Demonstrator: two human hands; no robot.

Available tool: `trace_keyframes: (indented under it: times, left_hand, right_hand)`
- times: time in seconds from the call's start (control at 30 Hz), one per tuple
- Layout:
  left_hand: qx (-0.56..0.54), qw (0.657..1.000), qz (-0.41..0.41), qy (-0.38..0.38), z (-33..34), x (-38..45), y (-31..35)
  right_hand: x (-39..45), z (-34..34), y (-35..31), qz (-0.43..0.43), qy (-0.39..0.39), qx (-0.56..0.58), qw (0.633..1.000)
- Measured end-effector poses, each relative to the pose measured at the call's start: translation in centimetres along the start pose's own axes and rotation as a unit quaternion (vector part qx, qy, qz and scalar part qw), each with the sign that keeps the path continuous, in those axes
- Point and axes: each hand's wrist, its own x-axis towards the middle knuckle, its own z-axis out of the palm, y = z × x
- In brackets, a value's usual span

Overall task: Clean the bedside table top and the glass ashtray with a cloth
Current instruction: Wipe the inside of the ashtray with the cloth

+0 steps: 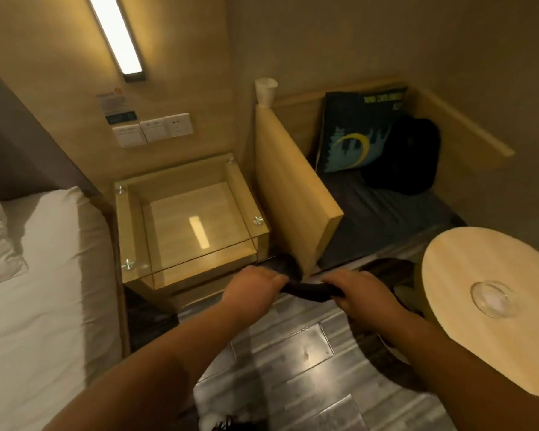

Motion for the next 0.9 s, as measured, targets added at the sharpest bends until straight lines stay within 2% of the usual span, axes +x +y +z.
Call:
trace_keyframes:
  times: [0.07,0.27,0.43,0.57,0.7,0.9]
  left_hand:
    - [0.030,0.999,0.032,-0.003,-0.3,1.8,4.5]
    - [0.049,0.989,0.124,-0.070,2.4,7.8,20.0]
    - [0.036,0.974,0.187,-0.124,6.7,13.4,32.3]
    - [0.042,0.961,0.227,-0.154,10.4,19.0,38.4]
    - [0.053,0.954,0.269,-0.122,14.8,25.2,41.6]
    - [0.064,0.926,0.371,0.009,21.9,32.5,42.7]
  right_hand:
    - [-4.1,-0.8,3.3,0.008,0.025,-0.032,0.999]
    - [-18.2,0.4,14.8,0.119,0.094,-0.045,0.987]
    - [-27.4,3.2,24.4,0.237,0.069,-0.037,0.968]
    - [-30.5,5.3,31.0,0.297,0.083,-0.010,0.951]
    - [-30.1,6.9,37.3,0.336,0.105,-0.022,0.936]
    - [-27.9,11.0,45.9,0.353,0.201,-0.129,0.905]
